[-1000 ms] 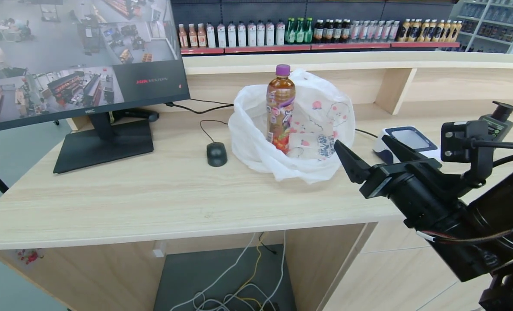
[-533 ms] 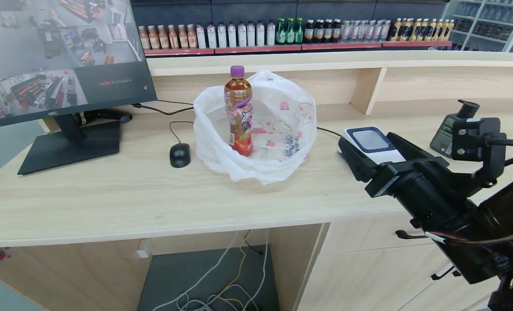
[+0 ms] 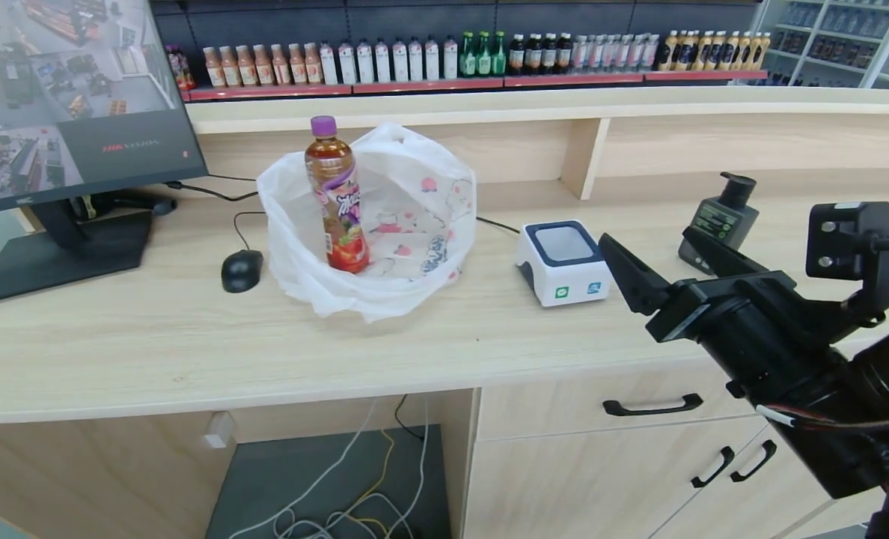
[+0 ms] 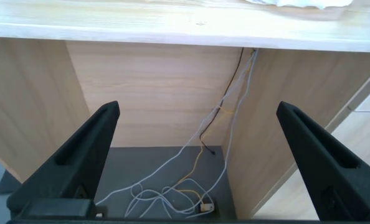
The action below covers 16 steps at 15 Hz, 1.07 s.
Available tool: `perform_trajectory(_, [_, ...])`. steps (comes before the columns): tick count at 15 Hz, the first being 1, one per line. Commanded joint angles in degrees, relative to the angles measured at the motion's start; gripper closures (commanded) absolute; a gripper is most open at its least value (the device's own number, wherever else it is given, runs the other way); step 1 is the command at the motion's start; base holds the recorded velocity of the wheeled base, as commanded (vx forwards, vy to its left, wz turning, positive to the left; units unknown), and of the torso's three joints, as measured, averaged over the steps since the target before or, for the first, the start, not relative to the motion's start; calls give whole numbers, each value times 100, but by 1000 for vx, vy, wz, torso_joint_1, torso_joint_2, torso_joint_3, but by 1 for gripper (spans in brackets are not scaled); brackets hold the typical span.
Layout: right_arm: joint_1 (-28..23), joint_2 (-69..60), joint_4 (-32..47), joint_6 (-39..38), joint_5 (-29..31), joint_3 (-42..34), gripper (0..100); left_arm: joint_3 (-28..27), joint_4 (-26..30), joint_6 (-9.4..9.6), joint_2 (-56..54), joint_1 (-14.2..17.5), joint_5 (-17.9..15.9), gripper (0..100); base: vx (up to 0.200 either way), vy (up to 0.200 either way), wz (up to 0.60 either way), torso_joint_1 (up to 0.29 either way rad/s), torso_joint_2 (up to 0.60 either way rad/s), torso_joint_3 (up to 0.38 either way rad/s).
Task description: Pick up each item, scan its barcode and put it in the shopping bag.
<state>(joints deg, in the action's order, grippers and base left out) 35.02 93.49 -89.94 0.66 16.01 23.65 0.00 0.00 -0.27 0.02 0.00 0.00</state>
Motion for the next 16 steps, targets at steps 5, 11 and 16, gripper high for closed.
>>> perform_trajectory(5, [4, 20, -6, 4, -1, -27, 0, 0, 0, -8, -2, 0, 0, 0, 0, -200, 0, 2, 1, 2])
perform_trajectory(11, [13, 117, -6, 4, -1, 26, 0, 0, 9, -8, -2, 0, 0, 0, 0, -200, 0, 4, 3, 2])
perform_trajectory(16, [13, 187, -6, 4, -10, 26, 0, 0, 0, 0, -2, 0, 0, 0, 0, -120, 0, 0, 0, 1])
